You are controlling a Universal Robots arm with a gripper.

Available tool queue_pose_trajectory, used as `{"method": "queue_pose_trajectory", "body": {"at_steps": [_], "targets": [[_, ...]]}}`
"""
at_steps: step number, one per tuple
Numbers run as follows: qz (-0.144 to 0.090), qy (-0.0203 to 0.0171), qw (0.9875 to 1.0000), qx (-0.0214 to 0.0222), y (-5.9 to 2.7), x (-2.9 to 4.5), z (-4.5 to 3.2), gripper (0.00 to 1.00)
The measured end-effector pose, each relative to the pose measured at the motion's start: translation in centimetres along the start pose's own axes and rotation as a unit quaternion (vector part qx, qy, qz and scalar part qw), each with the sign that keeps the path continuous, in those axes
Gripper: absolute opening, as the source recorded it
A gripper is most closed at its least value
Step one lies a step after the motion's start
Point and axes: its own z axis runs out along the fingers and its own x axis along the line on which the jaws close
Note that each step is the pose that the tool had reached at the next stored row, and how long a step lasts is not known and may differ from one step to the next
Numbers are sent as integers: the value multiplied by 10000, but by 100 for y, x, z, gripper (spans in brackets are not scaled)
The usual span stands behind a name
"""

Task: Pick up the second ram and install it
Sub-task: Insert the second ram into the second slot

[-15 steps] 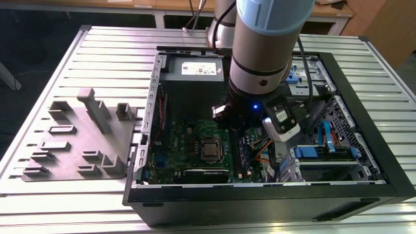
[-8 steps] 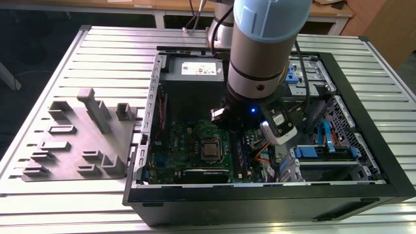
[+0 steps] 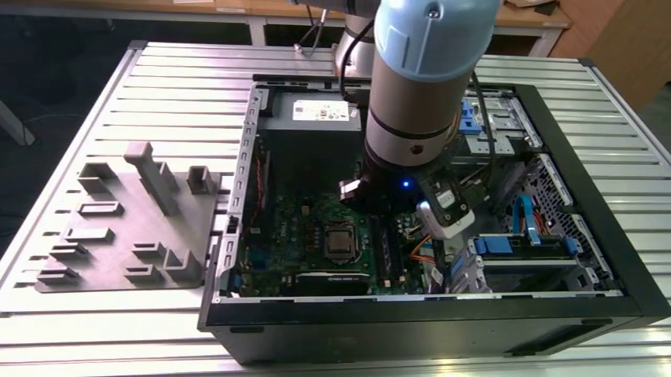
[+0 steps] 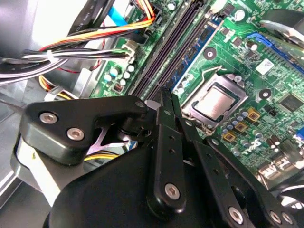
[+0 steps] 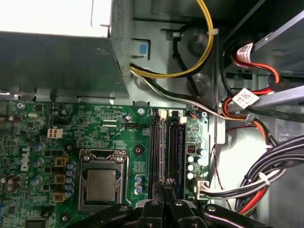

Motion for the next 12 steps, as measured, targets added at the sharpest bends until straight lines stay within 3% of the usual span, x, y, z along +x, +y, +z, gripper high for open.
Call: {"method": "queue_pose_trajectory", "body": {"at_steps": [3,12], "targets": [[0,0,10000,0,-3,7,39,8],[0,0,10000,0,-5,9,62,8]]}}
